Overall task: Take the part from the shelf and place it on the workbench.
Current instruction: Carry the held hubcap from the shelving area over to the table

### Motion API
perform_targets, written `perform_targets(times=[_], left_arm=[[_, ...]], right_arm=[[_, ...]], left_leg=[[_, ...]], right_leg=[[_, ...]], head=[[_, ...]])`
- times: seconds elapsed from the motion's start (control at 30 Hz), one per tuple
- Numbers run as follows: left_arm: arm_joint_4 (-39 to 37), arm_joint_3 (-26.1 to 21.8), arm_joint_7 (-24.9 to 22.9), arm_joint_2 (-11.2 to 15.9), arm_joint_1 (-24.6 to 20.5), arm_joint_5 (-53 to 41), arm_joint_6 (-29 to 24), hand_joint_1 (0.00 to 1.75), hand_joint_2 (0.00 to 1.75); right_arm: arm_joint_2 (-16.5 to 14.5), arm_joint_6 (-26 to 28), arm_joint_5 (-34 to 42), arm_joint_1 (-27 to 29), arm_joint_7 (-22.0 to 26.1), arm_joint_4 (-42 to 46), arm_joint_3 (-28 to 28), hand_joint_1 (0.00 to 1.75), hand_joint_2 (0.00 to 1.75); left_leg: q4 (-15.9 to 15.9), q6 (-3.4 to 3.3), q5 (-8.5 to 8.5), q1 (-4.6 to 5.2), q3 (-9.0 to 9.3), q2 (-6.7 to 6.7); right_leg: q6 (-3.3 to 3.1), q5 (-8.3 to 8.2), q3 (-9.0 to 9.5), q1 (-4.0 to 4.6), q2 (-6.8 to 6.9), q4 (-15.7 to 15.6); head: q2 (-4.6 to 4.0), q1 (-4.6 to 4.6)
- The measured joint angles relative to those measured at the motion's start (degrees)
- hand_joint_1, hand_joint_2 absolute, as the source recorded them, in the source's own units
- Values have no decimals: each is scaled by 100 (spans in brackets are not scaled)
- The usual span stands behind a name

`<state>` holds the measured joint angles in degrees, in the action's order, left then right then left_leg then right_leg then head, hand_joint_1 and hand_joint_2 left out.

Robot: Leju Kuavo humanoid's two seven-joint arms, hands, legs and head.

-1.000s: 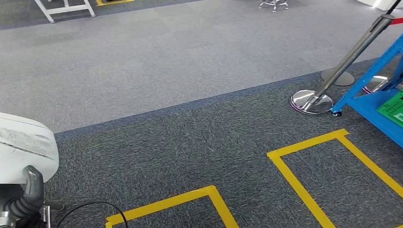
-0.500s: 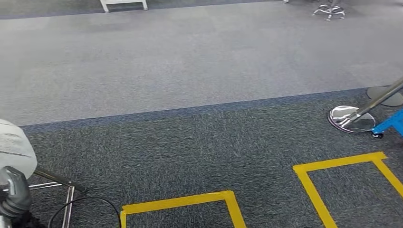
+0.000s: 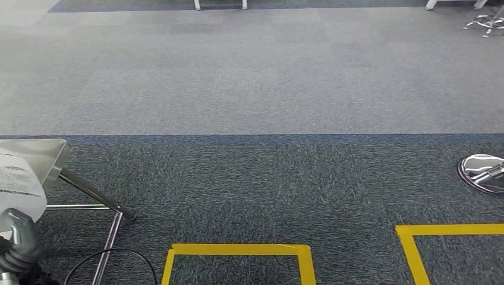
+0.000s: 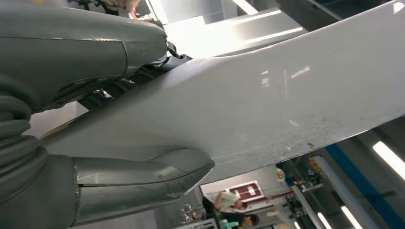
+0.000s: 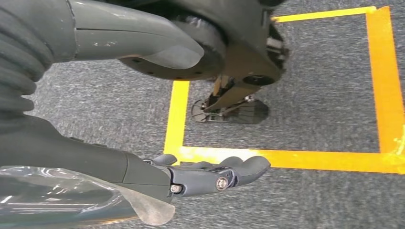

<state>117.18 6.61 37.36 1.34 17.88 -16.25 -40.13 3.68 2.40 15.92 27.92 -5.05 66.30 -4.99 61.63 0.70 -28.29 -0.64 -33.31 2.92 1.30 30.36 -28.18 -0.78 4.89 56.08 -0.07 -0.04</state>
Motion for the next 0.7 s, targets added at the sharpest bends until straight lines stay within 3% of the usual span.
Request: perform_targets(times=[0.07, 0.13, 0.17, 0.23, 0.27, 0.3, 0.33, 0.37, 0.4, 0.43, 0.5, 0.57, 0.63, 0.7], left_arm=[[1, -8, -2, -15, -10, 6, 0, 175, 175], [7, -23, -5, -30, -5, 13, 0, 175, 175], [17, -30, -10, -37, 1, 15, 0, 175, 175], [43, -39, -27, -52, 2, 26, 0, 175, 175], [53, -42, -35, -62, 8, 38, 0, 175, 175], [58, -48, -41, -69, 16, 53, 0, 175, 175], [62, -56, -47, -76, 36, 70, 0, 175, 175], [69, -67, -51, -81, 59, 86, 0, 175, 175], [79, -81, -57, -84, 79, 101, 0, 175, 175], [91, -98, -61, -87, 93, 112, 0, 175, 175], [114, -141, -70, -94, 104, 124, 0, 175, 175], [135, -189, -88, -99, 126, 130, 0, 175, 175], [159, -233, -108, -99, 162, 134, 1, 175, 175], [182, -280, -115, -99, 183, 135, 2, 175, 175]], right_arm=[[150, 234, 232, 7, -24, 101, -240, 0, 175], [297, 399, 352, -2, -40, 190, -476, 0, 175], [377, 467, 393, -16, -51, 239, -613, 0, 175], [531, 591, 468, -45, -75, 330, -888, 0, 175], [609, 656, 512, -54, -85, 363, -1022, 0, 175], [679, 716, 560, -56, -93, 387, -1137, 0, 175], [747, 779, 611, -60, -101, 410, -1249, 0, 175], [815, 833, 660, -69, -106, 436, -1360, 0, 175], [873, 874, 696, -81, -109, 462, -1459, 0, 175], [925, 901, 723, -94, -113, 491, -1544, 0, 175], [1012, 936, 772, -118, -122, 534, -1683, 0, 175], [1088, 979, 847, -158, -139, 567, -1817, 0, 175], [1161, 1030, 934, -208, -152, 603, -1948, 0, 175], [1219, 1064, 995, -254, -154, 638, -2048, 0, 175]], left_leg=[[-313, -68, 28, 51, 143, 145], [-338, -150, 28, 76, 127, 35], [-354, -190, 39, 74, 129, -27], [-381, -263, 60, 60, 139, -141], [-382, -290, 61, 60, 138, -204], [-381, -307, 59, 68, 137, -270], [-379, -317, 56, 79, 140, -344], [-378, -324, 51, 91, 148, -421], [-377, -328, 47, 99, 160, -498], [-377, -328, 40, 103, 177, -581], [-362, -305, 18, 108, 192, -736], [-345, -252, 3, 98, 153, -873], [-343, -187, 5, 78, 112, -991], [-188, -131, -90, 81, 45, -853]], right_leg=[[78, 44, 36, 20, 120, 1], [143, 70, 92, 8, 237, -10], [171, 121, 86, -6, 182, 28], [199, 381, -116, -28, -109, 441], [200, 573, -325, -32, -297, 848], [193, 737, -554, -31, -398, 1285], [183, 817, -758, -27, -449, 1628], [168, 781, -882, -23, -472, 1777], [147, 619, -892, -17, -491, 1675], [121, 367, -797, -12, -536, 1356], [75, -48, -500, -15, -787, 566], [57, -116, -312, -19, -972, 178], [32, -80, -248, -15, -897, 118], [-24, -89, -199, -25, -760, 67]], head=[[0, 5], [0, 7], [0, 13], [0, 41], [0, 60], [0, 68], [0, 73], [0, 73], [0, 74], [0, 74], [0, 72], [0, 71], [0, 70], [0, 56]])
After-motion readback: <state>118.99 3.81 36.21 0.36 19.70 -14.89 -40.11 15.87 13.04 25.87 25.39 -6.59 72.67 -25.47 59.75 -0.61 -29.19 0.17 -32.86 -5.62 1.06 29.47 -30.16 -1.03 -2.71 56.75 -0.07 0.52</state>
